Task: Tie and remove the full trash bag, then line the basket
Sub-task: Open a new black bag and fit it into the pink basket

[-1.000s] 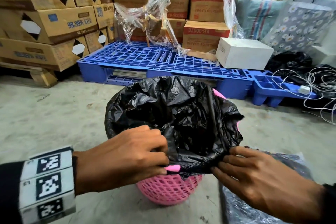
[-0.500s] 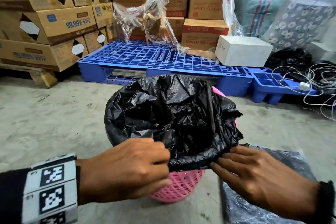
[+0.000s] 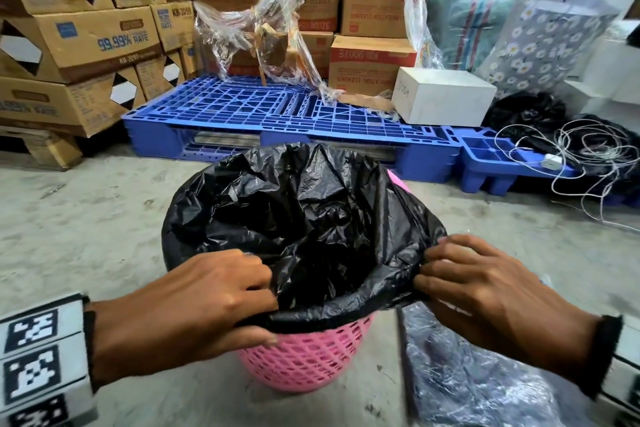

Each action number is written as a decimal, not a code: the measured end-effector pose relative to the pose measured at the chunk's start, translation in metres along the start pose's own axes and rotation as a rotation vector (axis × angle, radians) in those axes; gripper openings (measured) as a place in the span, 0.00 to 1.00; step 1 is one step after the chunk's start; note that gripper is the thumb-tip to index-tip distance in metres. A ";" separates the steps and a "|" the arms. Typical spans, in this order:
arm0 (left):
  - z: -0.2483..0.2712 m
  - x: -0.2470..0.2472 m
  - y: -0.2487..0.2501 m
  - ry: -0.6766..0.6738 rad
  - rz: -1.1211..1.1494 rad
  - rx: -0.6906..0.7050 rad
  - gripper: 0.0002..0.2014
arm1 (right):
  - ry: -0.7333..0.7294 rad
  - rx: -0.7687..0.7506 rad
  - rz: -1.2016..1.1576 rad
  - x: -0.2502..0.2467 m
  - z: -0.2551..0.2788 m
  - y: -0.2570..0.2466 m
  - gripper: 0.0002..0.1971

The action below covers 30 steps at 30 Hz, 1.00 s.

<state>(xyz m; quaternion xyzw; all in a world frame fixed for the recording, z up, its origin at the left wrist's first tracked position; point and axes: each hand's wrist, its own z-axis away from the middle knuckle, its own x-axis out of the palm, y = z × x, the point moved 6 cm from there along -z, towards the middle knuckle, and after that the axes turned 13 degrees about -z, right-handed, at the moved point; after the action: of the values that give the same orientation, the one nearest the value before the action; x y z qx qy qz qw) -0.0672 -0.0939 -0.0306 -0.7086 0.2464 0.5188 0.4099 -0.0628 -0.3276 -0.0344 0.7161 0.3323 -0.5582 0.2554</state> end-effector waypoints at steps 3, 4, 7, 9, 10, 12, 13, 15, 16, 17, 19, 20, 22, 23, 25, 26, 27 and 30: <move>0.013 0.001 -0.013 -0.009 -0.010 0.023 0.17 | 0.020 0.024 -0.028 -0.002 -0.006 0.012 0.12; 0.018 0.003 -0.019 -0.009 -0.019 0.029 0.16 | 0.013 0.027 -0.034 0.000 -0.008 0.016 0.12; 0.032 0.009 -0.039 -0.018 -0.028 0.035 0.13 | -0.021 0.032 -0.018 0.007 -0.018 0.029 0.12; 0.039 0.009 -0.050 -0.033 -0.031 0.031 0.12 | -0.027 0.045 -0.004 0.010 -0.026 0.040 0.11; 0.041 0.009 -0.055 -0.040 -0.031 0.024 0.12 | -0.023 0.048 -0.015 0.012 -0.030 0.044 0.11; 0.043 0.007 -0.060 -0.055 -0.022 0.013 0.12 | -0.024 0.059 -0.105 0.017 -0.035 0.047 0.09; 0.042 0.007 -0.060 -0.063 -0.021 0.014 0.12 | -0.017 0.074 -0.194 0.021 -0.036 0.048 0.07; 0.041 0.006 -0.061 -0.079 -0.026 0.015 0.13 | -0.003 0.157 -0.433 0.032 -0.033 0.052 0.08; 0.041 0.005 -0.061 -0.084 -0.022 0.013 0.12 | -0.001 0.218 -0.542 0.041 -0.030 0.055 0.11; 0.042 0.004 -0.061 -0.088 -0.014 0.005 0.12 | -0.001 0.276 -0.627 0.048 -0.029 0.057 0.13; 0.043 0.003 -0.060 -0.092 0.015 -0.011 0.11 | -0.018 0.339 -0.742 0.060 -0.027 0.059 0.14; 0.043 0.003 -0.059 -0.093 0.032 -0.016 0.12 | -0.015 0.344 -0.767 0.061 -0.029 0.059 0.13; 0.042 0.002 -0.055 -0.100 0.075 -0.015 0.12 | 0.055 0.376 -0.794 0.052 -0.033 0.064 0.12; 0.040 0.001 -0.051 -0.100 0.093 -0.010 0.12 | 0.134 0.394 -0.790 0.041 -0.033 0.066 0.12; 0.035 -0.001 -0.042 -0.095 0.134 -0.001 0.13 | 0.300 0.383 -0.716 0.014 -0.033 0.067 0.06; 0.032 -0.003 -0.036 -0.094 0.154 0.008 0.13 | 0.330 0.335 -0.642 0.001 -0.034 0.062 0.02; 0.028 -0.004 -0.030 -0.090 0.175 0.020 0.14 | 0.308 0.295 -0.553 -0.009 -0.037 0.055 0.07; 0.017 -0.007 -0.011 -0.066 0.210 0.060 0.16 | 0.068 0.125 -0.419 -0.014 -0.049 0.028 0.21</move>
<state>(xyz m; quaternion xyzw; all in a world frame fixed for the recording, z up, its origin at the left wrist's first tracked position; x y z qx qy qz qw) -0.0700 -0.0747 -0.0231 -0.6488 0.3213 0.5742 0.3822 -0.0129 -0.3130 -0.0087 0.6643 0.4470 -0.5940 0.0775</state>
